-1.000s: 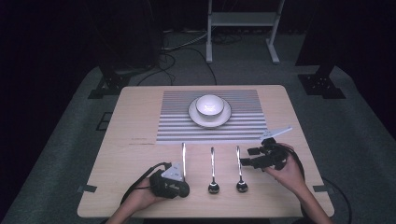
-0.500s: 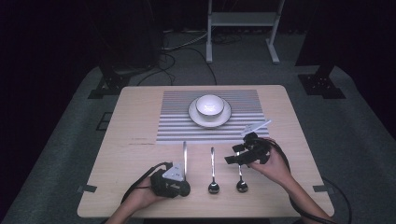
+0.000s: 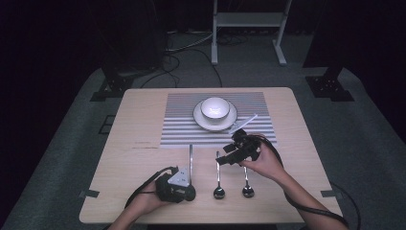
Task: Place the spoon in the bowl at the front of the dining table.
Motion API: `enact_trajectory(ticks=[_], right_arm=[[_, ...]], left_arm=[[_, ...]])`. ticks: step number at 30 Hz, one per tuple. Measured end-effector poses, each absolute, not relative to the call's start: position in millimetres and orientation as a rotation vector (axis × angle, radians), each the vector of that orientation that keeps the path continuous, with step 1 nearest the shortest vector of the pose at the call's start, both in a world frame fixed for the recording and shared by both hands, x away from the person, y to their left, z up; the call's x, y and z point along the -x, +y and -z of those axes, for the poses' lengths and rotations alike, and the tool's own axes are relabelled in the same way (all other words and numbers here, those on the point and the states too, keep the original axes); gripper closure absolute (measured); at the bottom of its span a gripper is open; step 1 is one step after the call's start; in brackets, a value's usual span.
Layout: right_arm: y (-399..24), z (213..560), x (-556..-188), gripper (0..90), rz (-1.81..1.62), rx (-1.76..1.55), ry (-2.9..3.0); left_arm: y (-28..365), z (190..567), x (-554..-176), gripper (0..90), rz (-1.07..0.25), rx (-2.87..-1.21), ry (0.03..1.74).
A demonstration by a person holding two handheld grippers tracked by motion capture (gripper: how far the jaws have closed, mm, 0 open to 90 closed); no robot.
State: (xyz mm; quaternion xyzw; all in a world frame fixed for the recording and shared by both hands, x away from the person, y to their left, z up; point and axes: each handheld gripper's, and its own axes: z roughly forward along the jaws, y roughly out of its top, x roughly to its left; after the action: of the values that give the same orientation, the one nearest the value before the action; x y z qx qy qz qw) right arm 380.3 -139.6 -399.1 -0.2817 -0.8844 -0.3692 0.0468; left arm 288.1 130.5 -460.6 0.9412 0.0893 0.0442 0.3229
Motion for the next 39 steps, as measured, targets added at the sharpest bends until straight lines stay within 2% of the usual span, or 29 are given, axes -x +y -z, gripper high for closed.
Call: enact_trajectory(ticks=[20, 39], right_arm=[[-98, 399, -407, 30.7, 1.036, 0.820, -2.689], [-71, 406, -418, 30.7, 0.983, 0.793, -2.674]], left_arm=[[128, 461, -287, 73.1, -0.152, -2.476, 0.203], [127, 460, -286, 73.1, -0.167, -2.484, 0.191]])
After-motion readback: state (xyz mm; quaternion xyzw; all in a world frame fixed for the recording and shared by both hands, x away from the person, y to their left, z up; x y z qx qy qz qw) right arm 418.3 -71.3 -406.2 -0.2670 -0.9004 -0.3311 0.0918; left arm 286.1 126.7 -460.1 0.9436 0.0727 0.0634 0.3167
